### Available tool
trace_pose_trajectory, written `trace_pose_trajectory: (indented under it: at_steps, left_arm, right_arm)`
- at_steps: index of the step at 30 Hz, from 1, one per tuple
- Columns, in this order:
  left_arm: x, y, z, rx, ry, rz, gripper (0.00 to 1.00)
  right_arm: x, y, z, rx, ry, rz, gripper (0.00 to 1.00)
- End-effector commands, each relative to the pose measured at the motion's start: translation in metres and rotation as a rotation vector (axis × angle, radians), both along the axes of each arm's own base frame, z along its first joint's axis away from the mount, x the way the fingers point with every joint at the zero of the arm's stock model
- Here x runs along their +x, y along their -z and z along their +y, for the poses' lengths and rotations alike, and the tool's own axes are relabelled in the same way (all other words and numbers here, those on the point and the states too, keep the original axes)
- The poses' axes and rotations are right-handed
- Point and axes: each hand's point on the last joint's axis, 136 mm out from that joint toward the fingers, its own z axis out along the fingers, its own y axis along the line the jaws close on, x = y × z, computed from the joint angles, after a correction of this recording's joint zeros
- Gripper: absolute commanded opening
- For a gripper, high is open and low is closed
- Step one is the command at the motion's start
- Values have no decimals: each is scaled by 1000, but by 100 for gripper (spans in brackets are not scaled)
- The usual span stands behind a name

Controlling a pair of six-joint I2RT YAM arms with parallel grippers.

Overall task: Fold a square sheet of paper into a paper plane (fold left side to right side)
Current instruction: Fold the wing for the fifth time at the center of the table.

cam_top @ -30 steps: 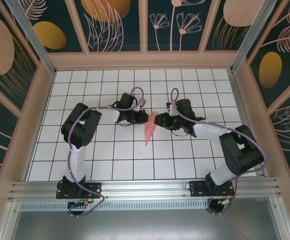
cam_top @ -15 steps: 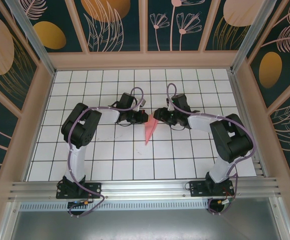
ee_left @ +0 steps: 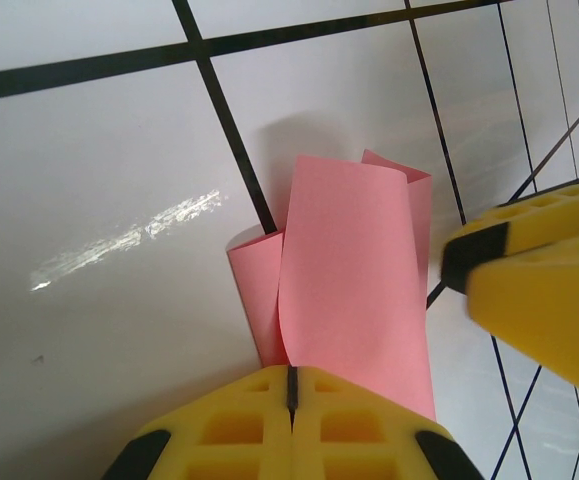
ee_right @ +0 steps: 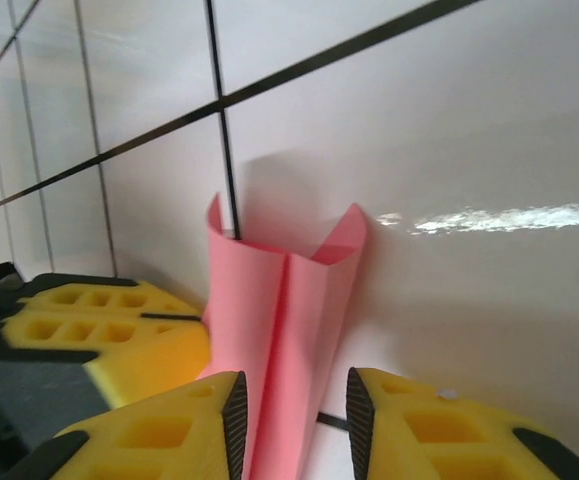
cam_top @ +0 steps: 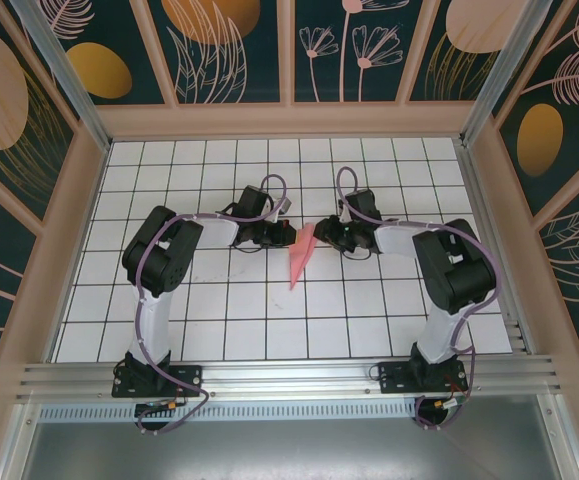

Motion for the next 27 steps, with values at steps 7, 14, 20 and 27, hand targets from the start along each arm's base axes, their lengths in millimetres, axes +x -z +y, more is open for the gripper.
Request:
trace_pose_trajectory:
  at_steps: [7,14,20,27]
  left_arm:
    - [-9,7,-1,-1,13,15,6]
    - [-8,4,0,0,3,4,6]
    - [-8,2,1,-2,0,0,6]
    - [-8,7,1,1,-3,9,6]
  right_arm:
    - [11,0,11,44,-32,-14,26]
    - [16,0,20,66,-97,-41,17]
    - [21,-4,25,106,-153,-68,16]
    - [17,-5,9,67,-138,-73,24]
